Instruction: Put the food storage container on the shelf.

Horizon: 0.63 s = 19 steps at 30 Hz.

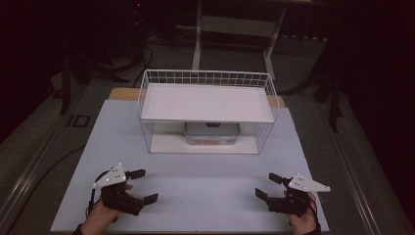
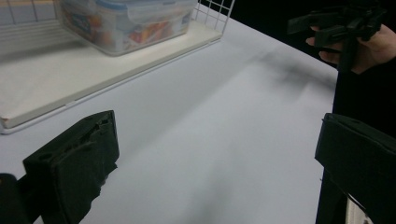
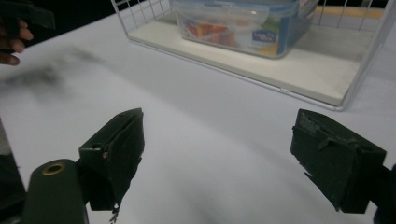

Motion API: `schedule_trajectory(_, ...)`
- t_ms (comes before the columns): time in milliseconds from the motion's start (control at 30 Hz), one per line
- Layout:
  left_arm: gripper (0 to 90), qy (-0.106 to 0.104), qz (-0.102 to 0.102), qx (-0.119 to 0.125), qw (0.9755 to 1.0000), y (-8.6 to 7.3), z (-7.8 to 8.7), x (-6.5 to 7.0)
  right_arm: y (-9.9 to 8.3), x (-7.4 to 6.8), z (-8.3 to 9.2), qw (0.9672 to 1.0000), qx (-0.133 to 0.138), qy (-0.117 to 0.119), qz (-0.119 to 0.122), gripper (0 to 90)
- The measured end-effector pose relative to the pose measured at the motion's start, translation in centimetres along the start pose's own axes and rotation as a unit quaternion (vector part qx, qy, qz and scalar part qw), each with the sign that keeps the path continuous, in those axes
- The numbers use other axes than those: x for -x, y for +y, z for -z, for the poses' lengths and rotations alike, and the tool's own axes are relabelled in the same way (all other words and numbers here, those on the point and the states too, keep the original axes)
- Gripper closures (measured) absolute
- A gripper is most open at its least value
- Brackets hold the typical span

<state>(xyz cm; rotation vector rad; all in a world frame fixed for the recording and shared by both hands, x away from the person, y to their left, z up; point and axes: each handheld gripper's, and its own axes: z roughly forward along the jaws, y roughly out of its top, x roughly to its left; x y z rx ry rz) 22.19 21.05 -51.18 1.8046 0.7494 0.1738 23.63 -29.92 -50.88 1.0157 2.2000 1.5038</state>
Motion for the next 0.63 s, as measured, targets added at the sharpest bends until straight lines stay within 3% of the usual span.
schedule_trajectory(267, 0.0, -0.013, 0.0, -0.002, 0.9999, 0.12, -0.87, -0.05, -0.21, 0.43, -0.32, 1.0, -0.003, 0.002, -0.009, 17.4)
schedule_trajectory(633, 0.0, -0.01, 0.004, 0.009, 0.9999, 0.21, -0.44, -0.1, -0.13, 0.34, -0.33, 0.9999, -0.001, 0.007, -0.008, 17.5)
